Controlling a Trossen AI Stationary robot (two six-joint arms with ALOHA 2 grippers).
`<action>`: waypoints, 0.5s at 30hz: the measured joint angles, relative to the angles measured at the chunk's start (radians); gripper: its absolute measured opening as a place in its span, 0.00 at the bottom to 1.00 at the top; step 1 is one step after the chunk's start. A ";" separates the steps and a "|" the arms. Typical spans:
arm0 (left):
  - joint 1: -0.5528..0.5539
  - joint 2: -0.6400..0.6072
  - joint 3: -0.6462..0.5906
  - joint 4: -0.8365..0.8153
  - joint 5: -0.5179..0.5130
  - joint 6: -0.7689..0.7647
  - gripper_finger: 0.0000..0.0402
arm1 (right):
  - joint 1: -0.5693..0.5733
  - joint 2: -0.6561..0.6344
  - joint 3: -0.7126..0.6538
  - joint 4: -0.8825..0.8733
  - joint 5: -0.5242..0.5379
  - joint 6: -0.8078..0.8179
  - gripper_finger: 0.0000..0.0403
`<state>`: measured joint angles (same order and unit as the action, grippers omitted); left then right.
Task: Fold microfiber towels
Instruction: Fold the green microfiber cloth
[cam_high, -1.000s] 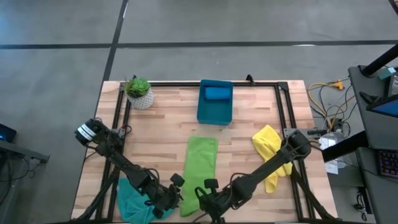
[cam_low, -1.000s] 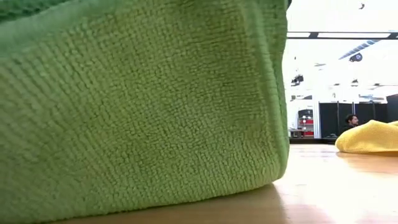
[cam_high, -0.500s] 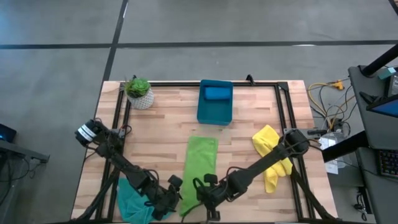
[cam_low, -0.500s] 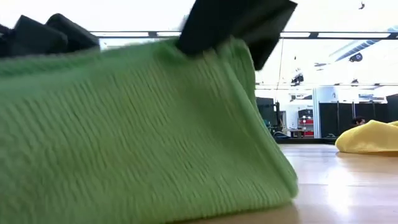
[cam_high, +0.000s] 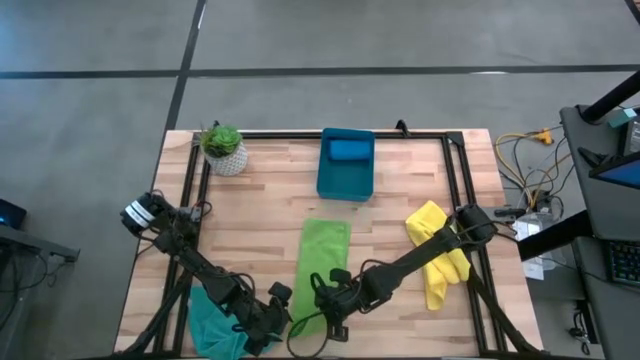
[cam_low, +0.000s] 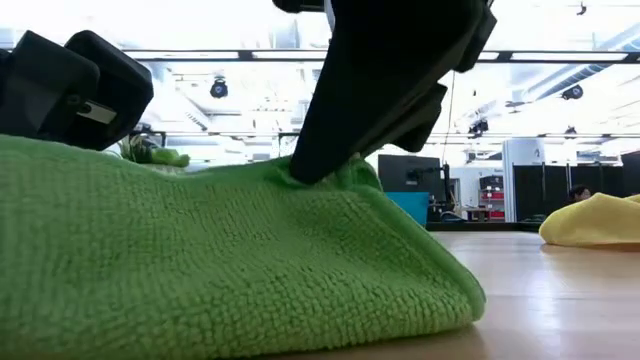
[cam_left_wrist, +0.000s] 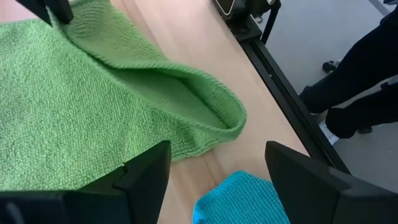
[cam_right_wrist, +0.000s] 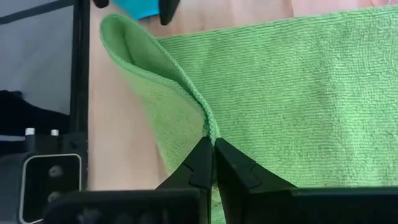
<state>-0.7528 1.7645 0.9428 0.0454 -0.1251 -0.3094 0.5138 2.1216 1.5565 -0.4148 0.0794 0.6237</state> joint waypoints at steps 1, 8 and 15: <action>0.001 0.000 0.000 0.001 -0.001 -0.001 0.62 | -0.002 0.000 -0.003 0.001 0.000 0.005 0.02; 0.006 0.000 0.000 0.033 -0.053 -0.142 0.62 | -0.004 0.000 -0.014 0.003 0.000 0.013 0.02; 0.021 0.000 -0.026 0.047 -0.008 -0.345 0.62 | -0.004 -0.001 -0.018 0.003 0.000 0.013 0.02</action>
<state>-0.7320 1.7649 0.9167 0.0924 -0.1333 -0.6546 0.5098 2.1208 1.5384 -0.4122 0.0795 0.6365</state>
